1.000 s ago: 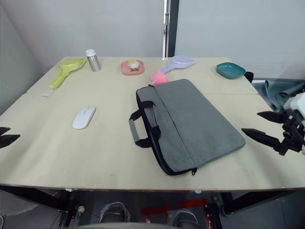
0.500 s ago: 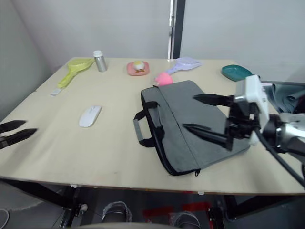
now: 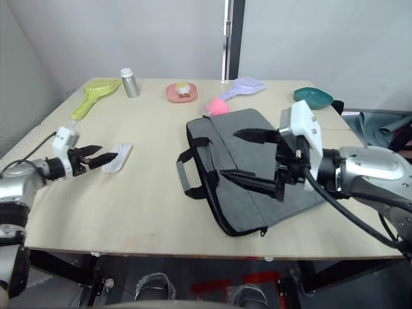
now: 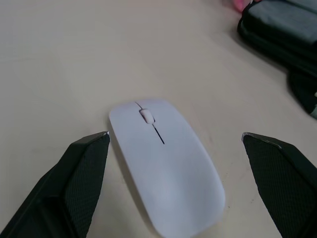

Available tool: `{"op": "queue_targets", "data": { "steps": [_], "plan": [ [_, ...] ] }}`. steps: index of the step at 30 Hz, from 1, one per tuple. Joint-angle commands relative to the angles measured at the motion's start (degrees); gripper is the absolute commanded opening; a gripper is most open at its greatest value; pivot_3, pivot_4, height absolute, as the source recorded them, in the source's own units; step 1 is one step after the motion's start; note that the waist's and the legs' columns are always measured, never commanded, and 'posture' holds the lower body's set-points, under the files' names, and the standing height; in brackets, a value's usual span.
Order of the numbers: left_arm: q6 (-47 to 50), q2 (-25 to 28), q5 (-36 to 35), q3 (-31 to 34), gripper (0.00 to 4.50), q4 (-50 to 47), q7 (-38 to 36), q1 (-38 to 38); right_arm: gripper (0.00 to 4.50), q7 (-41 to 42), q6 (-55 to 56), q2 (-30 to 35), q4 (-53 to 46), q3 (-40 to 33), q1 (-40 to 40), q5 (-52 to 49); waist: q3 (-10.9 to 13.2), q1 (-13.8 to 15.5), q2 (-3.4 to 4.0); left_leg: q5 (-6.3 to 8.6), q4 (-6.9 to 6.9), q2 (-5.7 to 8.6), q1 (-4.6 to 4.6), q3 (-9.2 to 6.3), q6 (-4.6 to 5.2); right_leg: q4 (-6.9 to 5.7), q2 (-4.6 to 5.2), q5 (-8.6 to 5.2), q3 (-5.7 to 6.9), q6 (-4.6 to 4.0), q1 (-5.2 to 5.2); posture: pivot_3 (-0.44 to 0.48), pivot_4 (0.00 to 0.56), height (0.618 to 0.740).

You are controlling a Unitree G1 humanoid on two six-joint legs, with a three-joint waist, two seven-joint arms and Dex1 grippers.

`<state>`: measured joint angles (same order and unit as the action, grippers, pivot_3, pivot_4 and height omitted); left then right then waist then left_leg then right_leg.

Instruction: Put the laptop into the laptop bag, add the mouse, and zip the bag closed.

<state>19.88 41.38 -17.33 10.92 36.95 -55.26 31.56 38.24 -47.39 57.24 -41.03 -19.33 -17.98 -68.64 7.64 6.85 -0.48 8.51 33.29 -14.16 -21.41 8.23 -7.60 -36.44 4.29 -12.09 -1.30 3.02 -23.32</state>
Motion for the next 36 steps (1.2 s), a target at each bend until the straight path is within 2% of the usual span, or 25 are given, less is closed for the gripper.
{"op": "queue_targets", "data": {
  "steps": [1,4,9,16,22,26,29,31,36],
  "plan": [
    [-1.41,-1.31,2.24,-0.54,4.5,-2.1,5.49,2.2,4.49,-0.38,1.51,-0.2,-0.82,-0.51,-0.59,0.07,0.0,0.03,0.0,0.0,0.01,0.0,-0.08,-0.02,0.0,-0.01,-0.01,0.0,0.01,0.0,-0.08,0.0,0.15,0.74],
    [-1.26,-2.21,3.12,-0.1,4.5,-3.17,9.58,2.31,4.49,-1.03,1.47,-0.23,-1.42,-1.19,0.13,-0.33,0.0,0.0,0.0,-0.01,0.03,0.0,-0.12,-0.04,0.0,-0.02,-0.04,0.0,0.03,0.0,-0.09,0.0,0.15,0.74],
    [3.12,-3.38,0.67,1.56,4.5,-7.92,12.22,0.34,4.49,-2.6,1.66,-0.32,-2.33,-2.83,1.66,-1.43,0.0,0.03,-0.01,-0.01,0.04,0.01,-0.49,-0.1,0.0,0.04,-0.04,0.01,0.07,0.0,-0.31,0.0,0.15,0.74],
    [8.51,-6.97,-0.13,3.12,4.5,-9.34,19.34,0.13,4.49,-3.78,1.99,0.36,-3.18,-4.02,3.03,-1.87,0.01,0.04,-0.02,-0.01,0.05,0.02,-0.58,-0.1,0.01,0.06,-0.04,0.01,0.08,0.01,-0.45,0.0,0.15,0.74],
    [14.05,-8.2,0.84,1.19,4.5,-12.08,22.52,-0.93,4.49,-4.76,2.16,0.49,-3.59,-4.43,3.43,-2.35,0.01,-0.01,-0.02,-0.01,0.04,0.02,-0.57,-0.11,0.0,0.08,-0.05,0.01,0.07,0.02,-0.46,0.0,0.15,0.74],
    [13.65,-7.81,4.43,-1.01,4.5,-10.05,24.59,-0.53,4.49,-5.65,2.45,0.37,-3.61,-4.33,3.05,-2.78,0.0,-0.08,-0.01,-0.01,0.0,0.03,-0.56,-0.1,0.0,0.12,-0.04,0.01,0.07,0.02,-0.45,0.0,0.15,0.74],
    [13.12,-6.68,5.52,-2.78,3.69,-9.34,22.36,-0.45,4.5,-6.02,2.45,0.51,-3.51,-4.42,3.33,-2.62,0.0,-0.15,0.0,-0.01,-0.03,0.04,-0.54,-0.1,0.0,0.14,-0.04,0.01,0.06,0.05,-0.44,0.0,0.15,0.74],
    [12.41,-6.02,6.18,-2.98,2.98,-8.3,21.91,0.04,4.5,-6.1,2.38,0.65,-3.47,-4.53,3.48,-2.63,0.0,-0.2,0.0,-0.01,-0.03,0.04,-0.54,-0.09,0.0,0.17,-0.04,0.01,0.05,0.06,-0.44,0.0,0.15,0.74],
    [10.71,-3.94,7.38,-3.71,2.88,-6.14,19.99,1.27,4.5,-6.02,1.95,1.09,-3.05,-4.34,4.12,-2.35,0.0,-0.29,0.01,-0.01,-0.13,0.06,-0.56,-0.09,0.0,0.29,-0.04,0.02,0.07,0.08,-0.44,0.0,0.15,0.74]
  ]
}}
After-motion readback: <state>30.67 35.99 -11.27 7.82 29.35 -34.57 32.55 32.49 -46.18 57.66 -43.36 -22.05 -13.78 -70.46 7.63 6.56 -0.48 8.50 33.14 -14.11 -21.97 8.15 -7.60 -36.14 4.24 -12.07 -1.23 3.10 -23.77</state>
